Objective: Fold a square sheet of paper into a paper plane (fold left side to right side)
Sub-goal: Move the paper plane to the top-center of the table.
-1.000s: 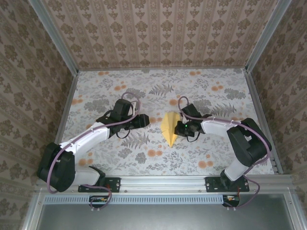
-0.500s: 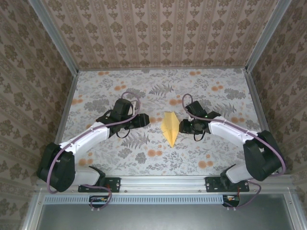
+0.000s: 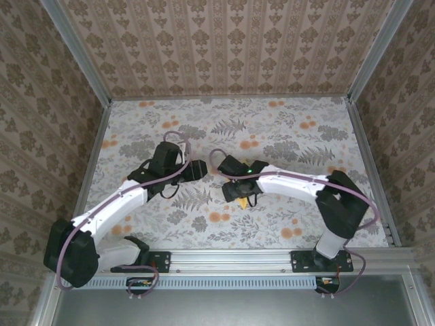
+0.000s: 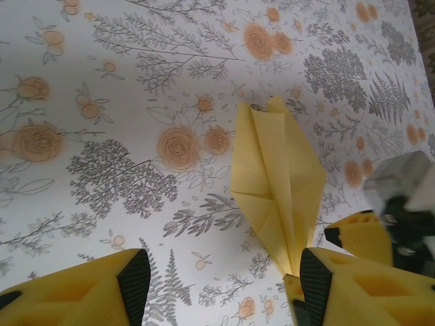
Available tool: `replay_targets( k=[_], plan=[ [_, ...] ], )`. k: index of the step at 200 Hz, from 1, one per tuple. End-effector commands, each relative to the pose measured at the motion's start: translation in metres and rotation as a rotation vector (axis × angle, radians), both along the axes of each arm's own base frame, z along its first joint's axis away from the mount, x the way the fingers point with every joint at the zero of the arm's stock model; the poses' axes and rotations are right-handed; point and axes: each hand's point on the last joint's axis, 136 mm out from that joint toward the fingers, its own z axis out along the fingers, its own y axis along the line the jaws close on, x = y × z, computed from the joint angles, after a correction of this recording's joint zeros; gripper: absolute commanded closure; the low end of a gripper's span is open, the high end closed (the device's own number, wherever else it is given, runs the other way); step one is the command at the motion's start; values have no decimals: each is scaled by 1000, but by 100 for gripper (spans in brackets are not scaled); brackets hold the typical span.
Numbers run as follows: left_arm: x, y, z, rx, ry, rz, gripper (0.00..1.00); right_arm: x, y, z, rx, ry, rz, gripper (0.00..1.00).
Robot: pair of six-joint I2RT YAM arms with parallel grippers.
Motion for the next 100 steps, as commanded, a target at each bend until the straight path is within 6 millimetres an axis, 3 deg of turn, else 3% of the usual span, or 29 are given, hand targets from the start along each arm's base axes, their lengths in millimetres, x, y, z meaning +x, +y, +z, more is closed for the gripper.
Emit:
replay_targets(
  k=[1,60,100],
  plan=[
    [-4,17,-7,49,0,33,35,5,-15,-5,-167,-22,9,27],
    [-5,23,-9,48,4,47,34,6,-17,-25,-280,1,37,25],
    [-5,22,-10,47,10,46,33,10,-18,-28,-312,-8,46,26]
  ],
)
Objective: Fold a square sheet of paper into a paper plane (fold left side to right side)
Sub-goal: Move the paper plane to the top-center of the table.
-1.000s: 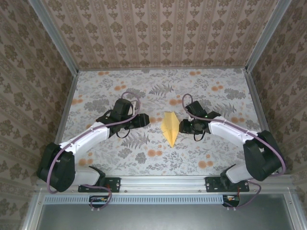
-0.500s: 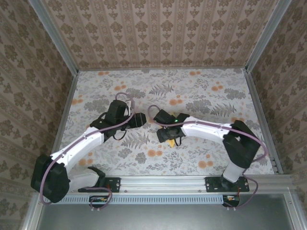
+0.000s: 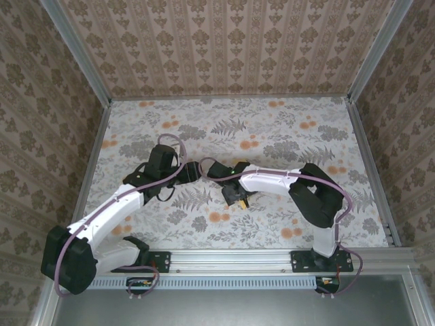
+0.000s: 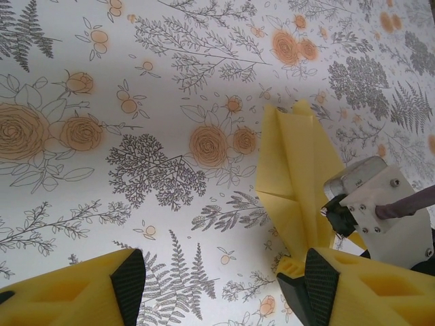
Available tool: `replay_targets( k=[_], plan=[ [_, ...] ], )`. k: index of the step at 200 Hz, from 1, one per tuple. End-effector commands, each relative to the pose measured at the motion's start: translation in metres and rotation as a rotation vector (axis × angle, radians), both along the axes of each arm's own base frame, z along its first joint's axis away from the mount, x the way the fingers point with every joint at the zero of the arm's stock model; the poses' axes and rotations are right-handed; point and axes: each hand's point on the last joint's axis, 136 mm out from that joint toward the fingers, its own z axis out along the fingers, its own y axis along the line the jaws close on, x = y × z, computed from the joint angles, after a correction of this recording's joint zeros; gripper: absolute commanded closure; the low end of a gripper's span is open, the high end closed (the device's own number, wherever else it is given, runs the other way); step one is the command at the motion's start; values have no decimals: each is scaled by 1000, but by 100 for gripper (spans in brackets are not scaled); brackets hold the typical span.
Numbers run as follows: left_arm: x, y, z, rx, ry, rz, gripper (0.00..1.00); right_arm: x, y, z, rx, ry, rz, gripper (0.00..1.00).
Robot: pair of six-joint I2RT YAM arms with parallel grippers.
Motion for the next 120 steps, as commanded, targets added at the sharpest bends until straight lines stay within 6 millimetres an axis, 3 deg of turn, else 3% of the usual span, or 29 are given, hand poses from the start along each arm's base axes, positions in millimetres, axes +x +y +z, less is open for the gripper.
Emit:
replay_targets(
  k=[1,77,120],
  plan=[
    [-3,5,-5,24,10,-2,33,5,-5,2,-69,-17,23,27],
    [-3,4,-5,22,17,-4,33,6,-16,17,-28,-38,-12,51],
    [-3,3,-6,17,24,-6,32,2,-20,8,21,-8,-48,60]
  ],
)
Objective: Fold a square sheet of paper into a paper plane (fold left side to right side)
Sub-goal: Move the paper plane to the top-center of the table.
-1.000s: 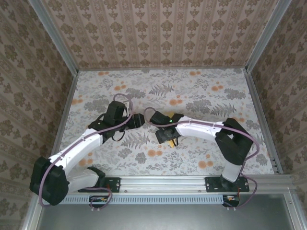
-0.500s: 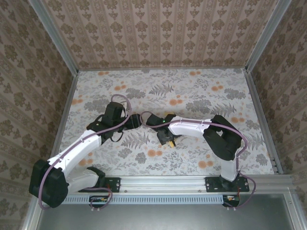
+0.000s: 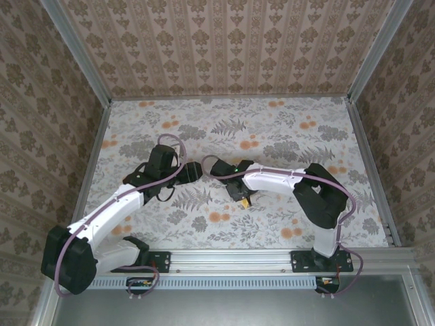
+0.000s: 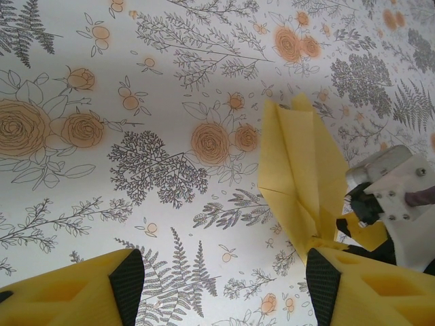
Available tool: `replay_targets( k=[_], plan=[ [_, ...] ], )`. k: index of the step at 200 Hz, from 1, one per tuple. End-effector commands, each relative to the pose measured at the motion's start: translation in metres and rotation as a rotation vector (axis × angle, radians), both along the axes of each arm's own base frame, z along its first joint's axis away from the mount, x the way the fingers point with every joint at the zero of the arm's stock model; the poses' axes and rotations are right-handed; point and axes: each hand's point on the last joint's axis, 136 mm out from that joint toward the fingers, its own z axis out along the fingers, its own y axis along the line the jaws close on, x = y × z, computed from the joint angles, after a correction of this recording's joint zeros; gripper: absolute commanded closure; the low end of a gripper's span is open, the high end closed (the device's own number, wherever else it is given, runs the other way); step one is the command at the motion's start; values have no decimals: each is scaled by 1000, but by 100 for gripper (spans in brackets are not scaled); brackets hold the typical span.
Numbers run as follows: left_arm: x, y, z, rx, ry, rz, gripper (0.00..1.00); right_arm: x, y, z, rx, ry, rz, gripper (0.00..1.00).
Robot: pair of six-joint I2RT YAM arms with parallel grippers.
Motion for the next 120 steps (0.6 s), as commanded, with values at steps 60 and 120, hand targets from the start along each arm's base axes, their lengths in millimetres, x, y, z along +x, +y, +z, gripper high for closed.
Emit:
replay_targets(
  k=[60,120],
  plan=[
    [-2,2,-5,10,22,-7,32,-1,-1,-13,141,48,-74,74],
    [-1,0,-5,10,25,-10,32,12,-5,-12,211,47,-111,83]
  ],
)
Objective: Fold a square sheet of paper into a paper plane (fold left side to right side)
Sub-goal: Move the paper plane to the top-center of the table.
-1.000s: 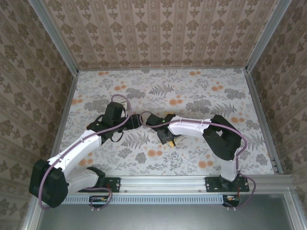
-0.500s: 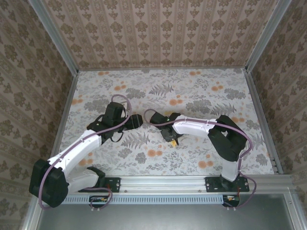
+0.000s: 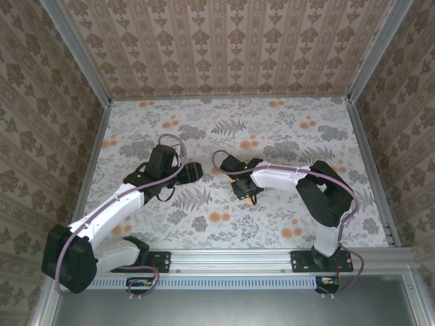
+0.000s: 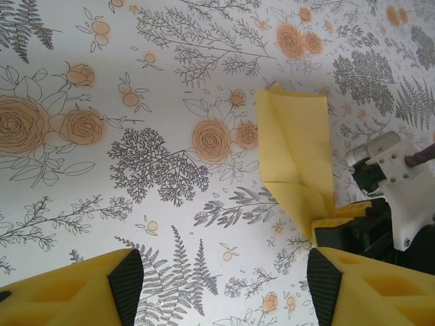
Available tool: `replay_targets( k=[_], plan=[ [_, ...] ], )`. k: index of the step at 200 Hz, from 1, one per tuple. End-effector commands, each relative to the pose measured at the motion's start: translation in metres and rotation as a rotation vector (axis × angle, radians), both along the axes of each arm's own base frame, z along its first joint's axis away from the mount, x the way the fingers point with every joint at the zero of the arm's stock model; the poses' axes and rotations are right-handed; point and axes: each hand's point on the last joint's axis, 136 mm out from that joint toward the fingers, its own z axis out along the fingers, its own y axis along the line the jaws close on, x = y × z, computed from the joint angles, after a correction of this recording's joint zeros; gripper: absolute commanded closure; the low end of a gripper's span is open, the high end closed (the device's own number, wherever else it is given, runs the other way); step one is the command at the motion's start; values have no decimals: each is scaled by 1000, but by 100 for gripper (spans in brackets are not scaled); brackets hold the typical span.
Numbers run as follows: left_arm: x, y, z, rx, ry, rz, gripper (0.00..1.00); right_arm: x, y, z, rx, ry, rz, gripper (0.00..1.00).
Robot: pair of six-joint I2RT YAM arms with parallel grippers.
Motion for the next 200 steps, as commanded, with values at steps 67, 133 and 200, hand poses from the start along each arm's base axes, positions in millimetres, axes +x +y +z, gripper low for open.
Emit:
replay_targets(
  k=[67,133,200],
  plan=[
    [4,-4,13,8,-35,-47,22,47,-11,38,216,-36,-93,93],
    [6,-1,18,23,-60,-46,15,124,-42,42,188,-46,-181,91],
    [5,1,15,32,-47,-42,14,151,-47,10,131,33,-202,90]
  ],
)
